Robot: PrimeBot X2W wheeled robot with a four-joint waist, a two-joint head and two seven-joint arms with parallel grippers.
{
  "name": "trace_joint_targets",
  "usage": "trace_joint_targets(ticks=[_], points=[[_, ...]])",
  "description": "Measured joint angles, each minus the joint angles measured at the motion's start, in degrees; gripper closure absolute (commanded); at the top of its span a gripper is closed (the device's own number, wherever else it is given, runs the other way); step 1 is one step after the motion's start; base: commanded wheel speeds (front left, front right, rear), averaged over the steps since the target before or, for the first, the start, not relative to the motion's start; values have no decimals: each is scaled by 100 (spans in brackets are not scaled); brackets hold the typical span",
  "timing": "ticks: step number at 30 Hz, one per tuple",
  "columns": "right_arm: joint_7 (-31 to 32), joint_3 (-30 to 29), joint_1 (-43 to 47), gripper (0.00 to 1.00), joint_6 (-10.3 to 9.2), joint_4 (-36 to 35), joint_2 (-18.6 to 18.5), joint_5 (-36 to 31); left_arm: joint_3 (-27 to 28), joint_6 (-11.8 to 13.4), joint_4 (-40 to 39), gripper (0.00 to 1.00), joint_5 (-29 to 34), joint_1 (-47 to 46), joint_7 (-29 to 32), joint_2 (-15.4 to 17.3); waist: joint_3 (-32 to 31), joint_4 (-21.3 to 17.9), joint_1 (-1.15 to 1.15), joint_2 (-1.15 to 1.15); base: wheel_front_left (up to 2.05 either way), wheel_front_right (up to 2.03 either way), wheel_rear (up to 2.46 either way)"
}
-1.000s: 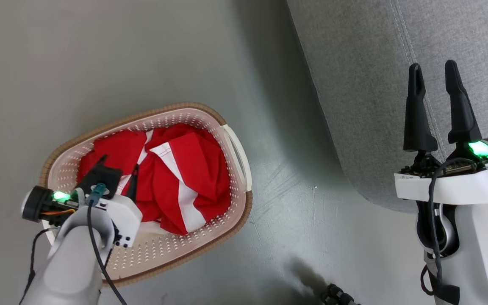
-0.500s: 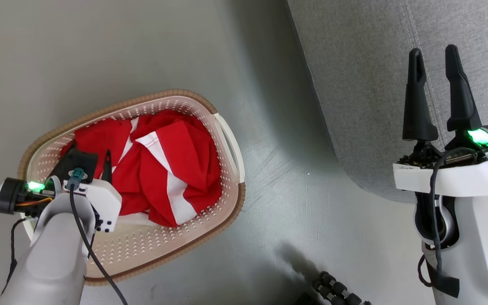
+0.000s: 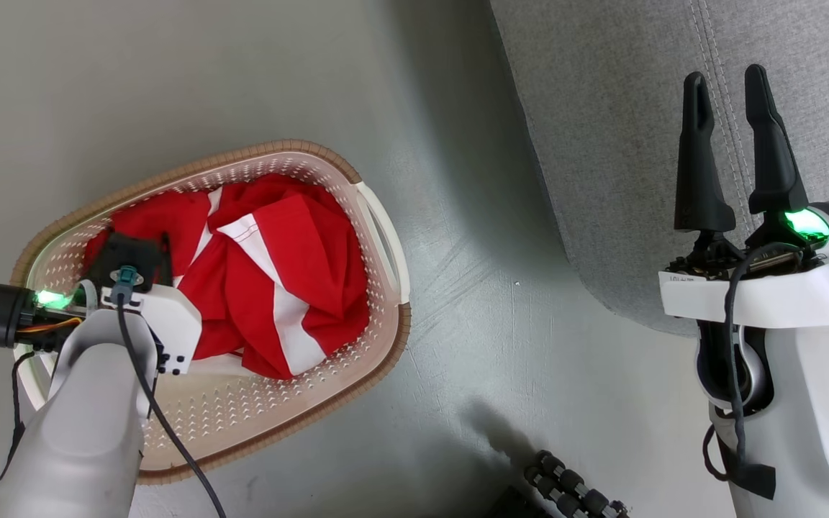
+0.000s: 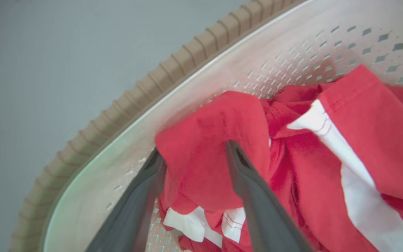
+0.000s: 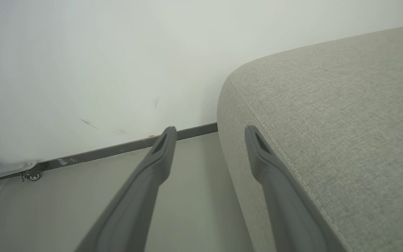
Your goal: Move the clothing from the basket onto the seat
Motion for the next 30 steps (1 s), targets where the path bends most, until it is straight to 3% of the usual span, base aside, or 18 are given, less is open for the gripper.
trace_joint_targets(ticks=[18,30], points=[[0,41,-107,0,0,112,-1,148,-297,-127,13,100,156,-7,-149,-112,-203,57,0,0,0,0,0],[0,97,-109,0,0,270,-2,26,-416,-257,-419,100,194,80,-200,-115,-525,184,0,0,0,0,0]])
